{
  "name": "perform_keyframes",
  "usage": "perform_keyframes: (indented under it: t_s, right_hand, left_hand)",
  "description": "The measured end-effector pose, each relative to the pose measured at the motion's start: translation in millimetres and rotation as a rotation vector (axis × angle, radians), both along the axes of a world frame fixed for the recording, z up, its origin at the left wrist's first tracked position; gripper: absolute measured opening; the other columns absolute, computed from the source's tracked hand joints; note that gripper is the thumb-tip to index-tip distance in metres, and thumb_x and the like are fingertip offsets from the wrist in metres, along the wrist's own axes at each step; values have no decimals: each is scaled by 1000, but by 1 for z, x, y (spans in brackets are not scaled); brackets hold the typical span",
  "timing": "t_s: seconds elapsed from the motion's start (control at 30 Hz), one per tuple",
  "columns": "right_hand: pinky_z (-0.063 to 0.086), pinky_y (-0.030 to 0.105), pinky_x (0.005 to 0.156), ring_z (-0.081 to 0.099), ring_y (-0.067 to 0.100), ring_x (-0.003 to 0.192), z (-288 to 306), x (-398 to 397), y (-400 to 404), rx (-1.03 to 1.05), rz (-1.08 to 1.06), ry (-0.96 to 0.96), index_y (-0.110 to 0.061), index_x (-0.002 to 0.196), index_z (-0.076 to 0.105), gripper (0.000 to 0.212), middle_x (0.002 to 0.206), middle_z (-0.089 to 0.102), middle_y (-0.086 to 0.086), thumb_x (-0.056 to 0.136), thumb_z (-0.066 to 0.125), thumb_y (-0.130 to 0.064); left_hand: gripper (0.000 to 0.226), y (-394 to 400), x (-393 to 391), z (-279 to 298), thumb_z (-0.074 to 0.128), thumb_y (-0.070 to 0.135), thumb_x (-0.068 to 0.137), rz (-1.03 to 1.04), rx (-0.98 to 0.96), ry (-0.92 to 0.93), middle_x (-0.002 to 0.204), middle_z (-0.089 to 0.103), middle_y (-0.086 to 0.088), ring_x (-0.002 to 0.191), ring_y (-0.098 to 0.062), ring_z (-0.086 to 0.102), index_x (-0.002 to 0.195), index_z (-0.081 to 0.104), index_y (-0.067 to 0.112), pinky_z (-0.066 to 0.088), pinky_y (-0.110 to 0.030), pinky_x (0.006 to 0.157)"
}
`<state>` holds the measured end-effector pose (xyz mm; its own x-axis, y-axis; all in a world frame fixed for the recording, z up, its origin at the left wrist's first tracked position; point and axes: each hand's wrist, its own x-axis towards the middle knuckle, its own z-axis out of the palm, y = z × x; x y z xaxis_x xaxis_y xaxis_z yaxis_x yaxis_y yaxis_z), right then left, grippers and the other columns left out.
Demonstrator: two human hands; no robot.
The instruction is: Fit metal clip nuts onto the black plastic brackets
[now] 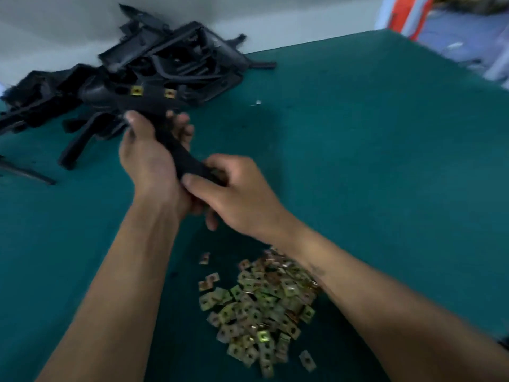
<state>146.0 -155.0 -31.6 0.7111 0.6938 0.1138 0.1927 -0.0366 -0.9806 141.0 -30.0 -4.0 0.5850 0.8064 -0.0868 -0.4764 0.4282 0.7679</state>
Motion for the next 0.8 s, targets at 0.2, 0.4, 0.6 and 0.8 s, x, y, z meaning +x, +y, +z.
perform_keyframes:
  t_s: [0.2, 0.4, 0.6, 0.8]
  right_hand:
    - [41, 31, 52, 50, 16, 49, 21, 26, -68, 222, -485, 225, -9, 82, 59, 28, 62, 54, 4, 106, 46, -14]
    - [38, 24, 66, 49, 20, 71, 29, 38, -228, 550, -747, 406, 16, 111, 58, 24, 90, 54, 14, 100, 37, 12]
    - [47, 25, 64, 55, 17, 65, -4, 13, -413, 634, -1223, 342, -2, 77, 57, 29, 72, 58, 12, 104, 46, 3]
    - [46, 39, 70, 55, 27, 70, -69, -26, -526, 491, -1619, 682, -1, 80, 55, 22, 82, 56, 18, 101, 47, -1]
  left_hand:
    - [31, -99, 34, 16, 38, 11, 105, -488, 357, 225, 102, 71, -11, 69, -17, 69, 126, 56, -2, 51, -26, 56]
    - [30, -279, 56, 13, 46, -3, 96, -835, 774, 176, 90, 64, -6, 76, -14, 55, 96, 68, 17, 41, -29, 64]
    - [45, -453, 52, -15, 55, -4, 92, -1246, 818, 173, 131, 64, -7, 121, -19, 59, 136, 56, 5, 50, -40, 104]
    - [33, -573, 14, -71, 44, 15, 99, -1625, 1347, 248, 124, 67, -15, 116, -32, 62, 122, 67, 11, 50, -39, 96]
